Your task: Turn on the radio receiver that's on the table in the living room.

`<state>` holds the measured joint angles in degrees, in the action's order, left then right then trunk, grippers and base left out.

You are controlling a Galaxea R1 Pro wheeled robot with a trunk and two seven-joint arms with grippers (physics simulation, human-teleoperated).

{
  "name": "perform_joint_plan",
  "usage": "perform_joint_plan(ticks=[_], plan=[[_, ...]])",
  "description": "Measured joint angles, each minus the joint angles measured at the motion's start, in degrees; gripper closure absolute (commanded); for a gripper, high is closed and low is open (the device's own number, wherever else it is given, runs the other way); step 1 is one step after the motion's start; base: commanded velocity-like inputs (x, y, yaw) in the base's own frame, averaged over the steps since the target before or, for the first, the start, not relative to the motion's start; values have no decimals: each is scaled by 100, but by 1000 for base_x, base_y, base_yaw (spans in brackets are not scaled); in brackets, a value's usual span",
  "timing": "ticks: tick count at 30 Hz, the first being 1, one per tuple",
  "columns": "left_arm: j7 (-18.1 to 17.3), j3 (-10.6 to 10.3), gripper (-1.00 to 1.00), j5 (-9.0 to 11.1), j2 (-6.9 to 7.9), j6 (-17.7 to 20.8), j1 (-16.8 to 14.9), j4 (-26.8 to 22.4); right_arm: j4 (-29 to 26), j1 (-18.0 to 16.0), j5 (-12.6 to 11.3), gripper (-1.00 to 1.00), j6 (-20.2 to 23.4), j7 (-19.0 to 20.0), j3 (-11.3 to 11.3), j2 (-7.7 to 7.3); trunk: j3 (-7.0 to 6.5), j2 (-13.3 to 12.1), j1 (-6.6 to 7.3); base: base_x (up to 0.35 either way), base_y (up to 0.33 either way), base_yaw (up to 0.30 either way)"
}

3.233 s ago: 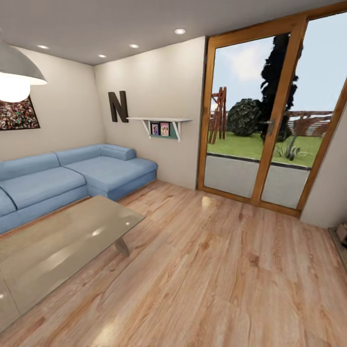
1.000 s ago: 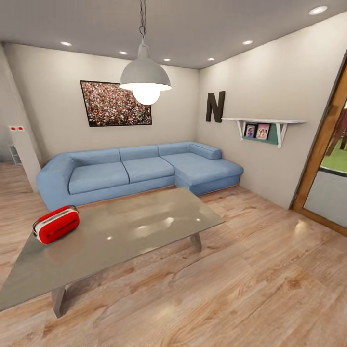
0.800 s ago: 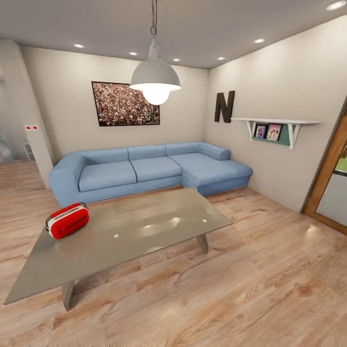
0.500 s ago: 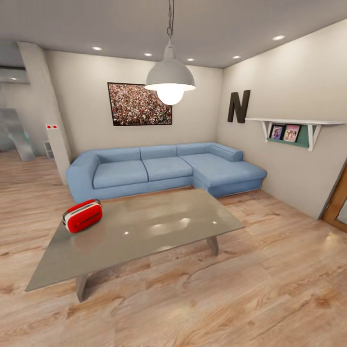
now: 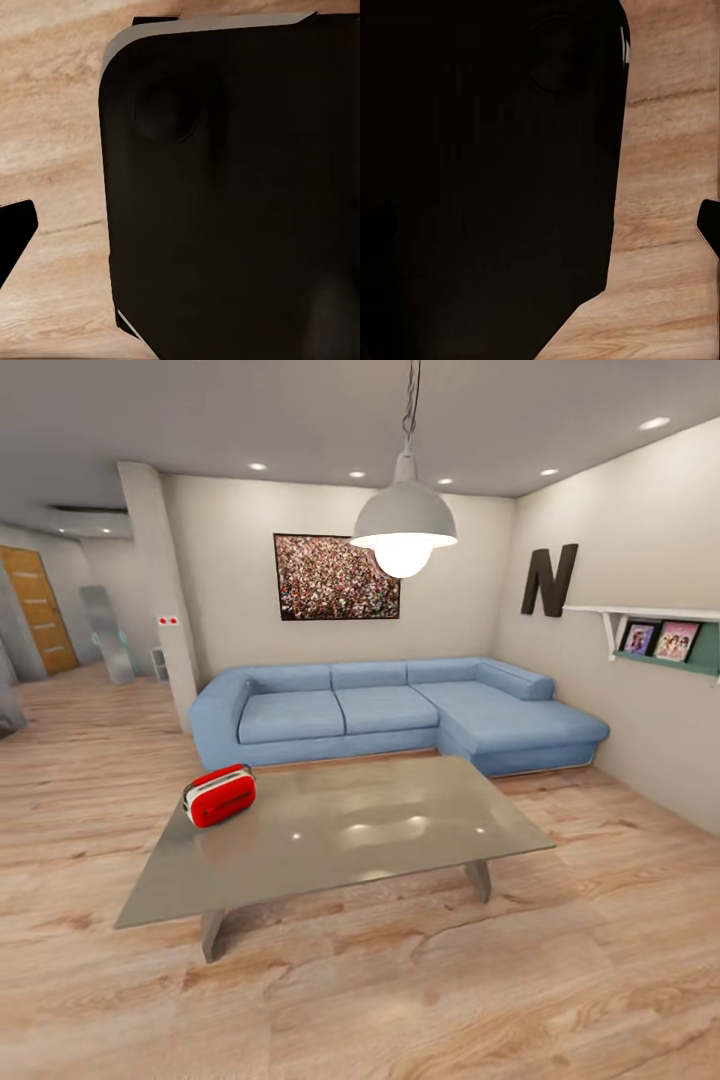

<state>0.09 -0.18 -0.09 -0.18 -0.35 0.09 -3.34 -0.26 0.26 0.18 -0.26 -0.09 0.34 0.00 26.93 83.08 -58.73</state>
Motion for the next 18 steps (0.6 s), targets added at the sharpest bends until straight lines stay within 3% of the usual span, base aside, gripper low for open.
perform_joint_plan(ticks=[18], plan=[[0, 0, -100, 0, 1, 0, 0, 0, 0, 0, 2, -100, 0, 0, 0, 0, 0, 0, 0, 0, 0, 271]])
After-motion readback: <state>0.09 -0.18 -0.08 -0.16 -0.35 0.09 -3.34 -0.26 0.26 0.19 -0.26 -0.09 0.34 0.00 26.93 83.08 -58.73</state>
